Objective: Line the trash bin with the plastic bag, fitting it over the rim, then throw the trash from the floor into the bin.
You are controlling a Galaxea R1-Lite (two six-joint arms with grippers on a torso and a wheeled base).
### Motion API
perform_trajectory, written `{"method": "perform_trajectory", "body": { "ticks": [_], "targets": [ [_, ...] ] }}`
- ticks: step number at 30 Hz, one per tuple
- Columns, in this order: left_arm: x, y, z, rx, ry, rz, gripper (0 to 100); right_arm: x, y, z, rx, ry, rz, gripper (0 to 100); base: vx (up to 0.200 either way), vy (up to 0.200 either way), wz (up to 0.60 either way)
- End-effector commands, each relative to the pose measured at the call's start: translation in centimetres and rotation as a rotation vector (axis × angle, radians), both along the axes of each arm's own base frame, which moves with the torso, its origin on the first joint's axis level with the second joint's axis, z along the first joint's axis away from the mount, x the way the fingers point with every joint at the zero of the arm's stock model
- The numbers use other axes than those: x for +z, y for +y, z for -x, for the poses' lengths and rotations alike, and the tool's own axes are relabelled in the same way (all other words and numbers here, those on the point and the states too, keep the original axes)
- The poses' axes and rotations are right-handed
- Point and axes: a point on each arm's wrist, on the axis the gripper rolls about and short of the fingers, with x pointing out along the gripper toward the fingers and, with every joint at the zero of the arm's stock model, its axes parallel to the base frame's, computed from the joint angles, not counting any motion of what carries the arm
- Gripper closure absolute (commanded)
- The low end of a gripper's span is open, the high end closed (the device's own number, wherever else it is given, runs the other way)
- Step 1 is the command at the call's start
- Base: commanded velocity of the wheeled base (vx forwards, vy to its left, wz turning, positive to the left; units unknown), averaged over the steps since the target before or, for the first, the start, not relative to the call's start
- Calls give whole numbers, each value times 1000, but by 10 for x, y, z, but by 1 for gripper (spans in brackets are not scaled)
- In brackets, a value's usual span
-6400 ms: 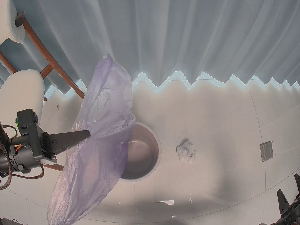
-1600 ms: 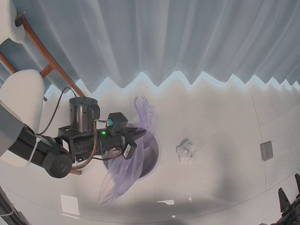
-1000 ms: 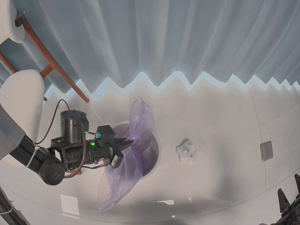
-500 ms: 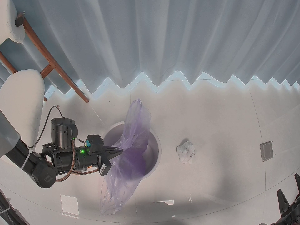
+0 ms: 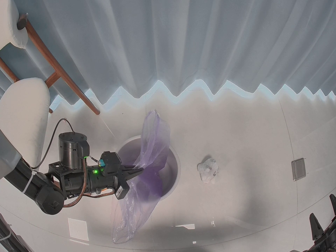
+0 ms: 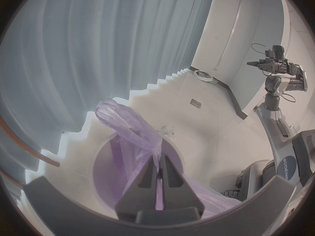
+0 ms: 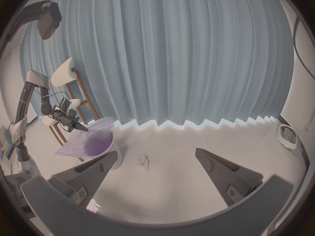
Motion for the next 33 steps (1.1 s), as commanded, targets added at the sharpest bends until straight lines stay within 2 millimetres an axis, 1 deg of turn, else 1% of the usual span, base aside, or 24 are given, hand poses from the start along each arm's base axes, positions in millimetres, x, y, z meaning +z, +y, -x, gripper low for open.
{"method": "perform_trajectory", "body": {
  "ticks": [1, 3, 4, 7, 10, 12, 16, 23, 30, 33],
  "targets": [
    [2, 0, 2, -4, -4, 3, 100, -5, 0, 0, -14, -5, -1, 0, 0, 0, 0],
    [4, 0, 4, -3, -9, 6, 100, 13, 0, 2, -18, -182, 4, 0, 0, 0, 0],
    [5, 1, 3, -1, -13, 8, 100, 17, 0, 3, -17, -217, 13, 0, 0, 0, 0],
    [3, 1, 4, -4, -6, 6, 100, 10, 0, 1, -8, -153, 39, 0, 0, 0, 0],
    [3, 2, 3, 0, -7, 6, 100, 11, 0, -1, 2, -114, 35, 0, 0, 0, 0],
    [4, 2, 3, 4, -11, 6, 100, 18, -1, -4, 27, -83, -3, 0, 0, 0, 0],
    [4, 3, 3, 5, -10, 7, 100, 36, -1, -8, 50, -63, -149, 0, 0, 0, 0],
    [5, 0, 4, -5, -16, 8, 100, 49, 0, -17, 54, -10, -208, 0, 0, 0, 0],
    [6, 1, 4, 1, -18, 9, 100, 60, 2, -34, 114, 117, -366, 0, 0, 0, 0],
    [6, 1, 4, -1, -19, 8, 100, 68, 3, -39, 127, 163, -380, 0, 0, 0, 0]
  ]
}}
